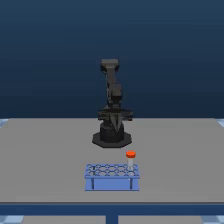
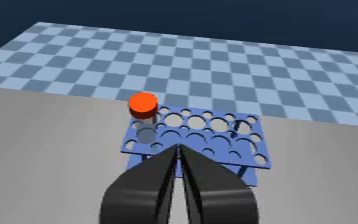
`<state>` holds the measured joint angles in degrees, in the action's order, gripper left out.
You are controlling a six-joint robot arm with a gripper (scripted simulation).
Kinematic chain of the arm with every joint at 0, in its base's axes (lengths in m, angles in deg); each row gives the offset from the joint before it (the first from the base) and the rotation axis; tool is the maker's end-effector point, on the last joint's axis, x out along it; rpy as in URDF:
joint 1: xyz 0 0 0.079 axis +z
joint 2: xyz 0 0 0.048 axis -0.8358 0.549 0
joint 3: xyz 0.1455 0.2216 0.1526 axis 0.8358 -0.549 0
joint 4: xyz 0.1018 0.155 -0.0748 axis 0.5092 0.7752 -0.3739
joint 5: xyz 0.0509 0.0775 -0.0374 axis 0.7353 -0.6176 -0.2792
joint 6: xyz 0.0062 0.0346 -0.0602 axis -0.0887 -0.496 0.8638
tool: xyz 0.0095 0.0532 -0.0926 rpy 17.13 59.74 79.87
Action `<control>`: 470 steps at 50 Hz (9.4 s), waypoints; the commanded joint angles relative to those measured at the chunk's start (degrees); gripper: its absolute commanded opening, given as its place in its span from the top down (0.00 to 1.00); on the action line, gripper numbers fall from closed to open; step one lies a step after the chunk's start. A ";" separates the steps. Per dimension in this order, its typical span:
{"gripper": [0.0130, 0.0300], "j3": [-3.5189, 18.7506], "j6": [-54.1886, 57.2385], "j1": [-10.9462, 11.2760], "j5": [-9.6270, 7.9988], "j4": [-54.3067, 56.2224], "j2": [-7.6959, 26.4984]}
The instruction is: Pick up the centrifuge tube on the rack
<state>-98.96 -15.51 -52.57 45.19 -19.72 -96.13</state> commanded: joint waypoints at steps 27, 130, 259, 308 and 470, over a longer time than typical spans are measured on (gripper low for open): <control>0.00 0.01 0.22 0.02 0.01 0.23 0.02; 0.00 9.86 54.67 10.66 9.17 62.55 17.55; 0.00 18.05 40.34 14.77 16.60 55.09 37.43; 1.00 18.16 41.21 14.75 16.37 55.90 37.18; 1.00 29.40 114.11 14.75 15.60 125.43 24.98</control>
<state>-69.60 98.60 -37.83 60.82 105.72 -71.12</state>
